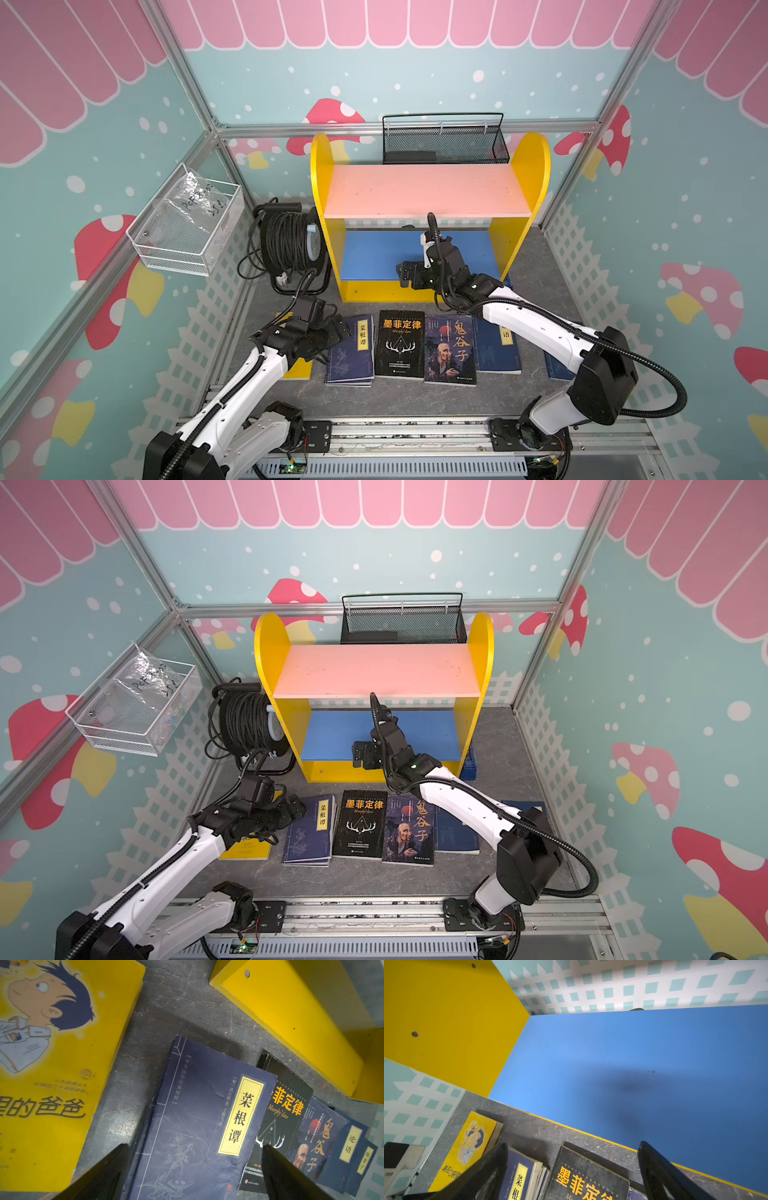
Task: Stacking books/files
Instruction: Pick up the book from the middle-left of the table.
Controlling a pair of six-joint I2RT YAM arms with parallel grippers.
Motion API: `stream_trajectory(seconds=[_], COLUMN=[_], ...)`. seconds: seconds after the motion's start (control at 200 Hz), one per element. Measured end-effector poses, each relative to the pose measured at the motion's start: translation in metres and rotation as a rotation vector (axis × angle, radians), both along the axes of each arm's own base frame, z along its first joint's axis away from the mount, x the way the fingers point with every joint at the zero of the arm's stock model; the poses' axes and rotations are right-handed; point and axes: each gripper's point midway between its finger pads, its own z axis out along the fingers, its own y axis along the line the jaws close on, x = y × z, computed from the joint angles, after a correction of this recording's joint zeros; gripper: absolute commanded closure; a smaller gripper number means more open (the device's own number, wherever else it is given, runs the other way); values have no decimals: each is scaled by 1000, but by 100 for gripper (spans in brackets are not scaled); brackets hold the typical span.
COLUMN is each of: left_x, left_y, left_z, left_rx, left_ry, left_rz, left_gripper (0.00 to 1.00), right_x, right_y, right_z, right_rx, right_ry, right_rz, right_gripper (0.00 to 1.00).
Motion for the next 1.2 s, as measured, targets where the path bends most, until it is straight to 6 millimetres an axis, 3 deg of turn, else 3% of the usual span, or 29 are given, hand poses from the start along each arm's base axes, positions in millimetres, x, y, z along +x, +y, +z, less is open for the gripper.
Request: stream_trajectory(seconds=[0.295, 0.595, 0.815, 0.956, 1.096, 1.201], left_x=[2, 0, -7, -1, 2, 2], left_y=[3, -4, -1, 25, 77, 117], left_z=[6, -9, -18, -7, 0, 2], left_rx=[-23, -83, -119, -98, -7, 63], left_ry=[-30, 13, 37, -11, -4, 20], left_rz=[34, -9, 2, 105, 304, 444], left_gripper=[0, 0, 0, 0, 0, 0], right_x=[-23, -40, -60, -66, -72, -71], right_y=[18, 34, 53, 60, 79, 106], right_z=[-21, -30, -57, -64, -66, -64], right_rx=[39, 78, 88, 72, 66, 78], right_ry=[63, 121, 207, 213, 213, 211], right_rz=[118, 93, 66, 63, 94, 130], right_gripper=[1, 1, 1, 2, 1, 2])
